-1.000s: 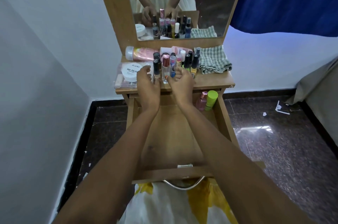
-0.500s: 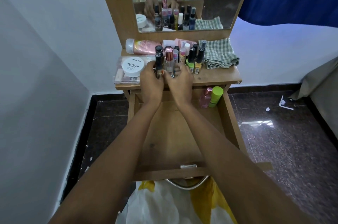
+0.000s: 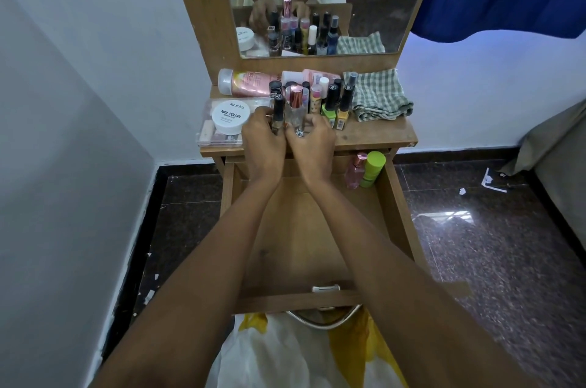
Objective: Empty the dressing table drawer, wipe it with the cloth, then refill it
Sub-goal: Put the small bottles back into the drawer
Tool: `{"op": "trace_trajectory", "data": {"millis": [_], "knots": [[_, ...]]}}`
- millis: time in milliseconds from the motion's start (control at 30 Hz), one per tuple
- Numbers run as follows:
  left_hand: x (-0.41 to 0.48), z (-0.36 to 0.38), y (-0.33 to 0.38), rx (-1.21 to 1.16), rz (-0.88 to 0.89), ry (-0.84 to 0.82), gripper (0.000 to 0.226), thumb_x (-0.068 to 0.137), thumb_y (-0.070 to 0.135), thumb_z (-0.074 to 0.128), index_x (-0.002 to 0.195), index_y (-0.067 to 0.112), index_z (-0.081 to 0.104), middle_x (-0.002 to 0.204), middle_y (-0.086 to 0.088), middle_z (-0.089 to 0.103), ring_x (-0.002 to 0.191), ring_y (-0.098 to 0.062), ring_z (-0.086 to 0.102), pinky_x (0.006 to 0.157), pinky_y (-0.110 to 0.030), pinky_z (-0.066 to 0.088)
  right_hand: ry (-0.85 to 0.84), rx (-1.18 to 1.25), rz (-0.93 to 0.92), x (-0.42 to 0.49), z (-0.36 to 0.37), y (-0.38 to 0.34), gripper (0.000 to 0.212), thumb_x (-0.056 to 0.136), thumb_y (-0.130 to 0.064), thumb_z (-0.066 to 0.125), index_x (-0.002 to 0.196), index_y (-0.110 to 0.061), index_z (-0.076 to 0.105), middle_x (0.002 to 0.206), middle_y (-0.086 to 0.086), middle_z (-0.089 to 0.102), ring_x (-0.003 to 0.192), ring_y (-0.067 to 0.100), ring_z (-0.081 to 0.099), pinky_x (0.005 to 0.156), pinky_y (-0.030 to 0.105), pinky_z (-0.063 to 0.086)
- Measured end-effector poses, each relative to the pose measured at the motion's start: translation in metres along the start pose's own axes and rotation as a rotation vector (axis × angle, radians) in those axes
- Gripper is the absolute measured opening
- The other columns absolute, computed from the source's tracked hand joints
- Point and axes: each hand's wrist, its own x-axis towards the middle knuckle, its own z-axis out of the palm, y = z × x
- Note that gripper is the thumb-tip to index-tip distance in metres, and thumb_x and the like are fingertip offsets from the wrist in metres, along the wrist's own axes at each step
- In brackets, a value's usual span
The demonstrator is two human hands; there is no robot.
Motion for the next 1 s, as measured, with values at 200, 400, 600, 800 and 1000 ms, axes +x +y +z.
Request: {"op": "trace_trajectory", "data": {"millis": [200, 400, 600, 800, 1000], "knots": [[0.001, -0.001, 0.0, 0.0, 0.023, -0.002, 0.026, 0.082, 0.009, 0.065, 0.108, 0.004, 0.06, 0.102, -0.011, 0.067, 0.092, -0.023, 0.063, 0.076, -0.029, 0.051, -0.011, -0.003, 0.0, -0.002, -0.004, -0.001, 0.027, 0.082, -0.02, 0.067, 0.101, -0.002, 0.062, 0.101, 0.012, 0.062, 0.083, 0.013, 0.054, 0.061, 0.01, 0.035], [-0.01, -0.004, 0.005, -0.068, 0.056, 0.002, 0.027, 0.081, 0.006, 0.065, 0.107, 0.004, 0.06, 0.099, -0.011, 0.067, 0.087, -0.021, 0.063, 0.076, -0.032, 0.054, 0.002, 0.018, 0.007, -0.01, -0.015, 0.002, 0.024, 0.08, -0.021, 0.068, 0.094, -0.002, 0.064, 0.097, 0.012, 0.064, 0.087, 0.021, 0.06, 0.068, 0.025, 0.045], [-0.035, -0.008, 0.011, -0.134, 0.044, 0.008, 0.03, 0.08, 0.012, 0.068, 0.108, 0.004, 0.061, 0.095, -0.008, 0.068, 0.077, -0.019, 0.063, 0.07, -0.032, 0.053, 0.054, 0.074, 0.029, -0.029, -0.028, 0.013, 0.024, 0.078, -0.024, 0.071, 0.089, -0.004, 0.064, 0.093, 0.012, 0.065, 0.082, 0.026, 0.065, 0.073, 0.045, 0.054], [-0.065, -0.006, 0.01, -0.176, 0.014, -0.034, 0.025, 0.079, 0.008, 0.069, 0.103, 0.007, 0.062, 0.092, -0.001, 0.066, 0.076, -0.012, 0.061, 0.064, -0.018, 0.05, 0.073, 0.03, 0.053, -0.049, -0.043, 0.029, 0.021, 0.076, -0.021, 0.071, 0.087, -0.005, 0.065, 0.091, 0.012, 0.064, 0.081, 0.025, 0.064, 0.072, 0.043, 0.054], [-0.086, 0.012, -0.006, -0.066, -0.066, -0.072, 0.026, 0.078, 0.012, 0.07, 0.101, 0.007, 0.061, 0.096, -0.008, 0.069, 0.087, -0.023, 0.065, 0.076, -0.039, 0.054, 0.025, -0.014, 0.148, -0.058, -0.053, 0.055, 0.018, 0.074, -0.016, 0.072, 0.085, -0.003, 0.064, 0.09, 0.012, 0.065, 0.079, 0.021, 0.061, 0.065, 0.025, 0.043]]}}
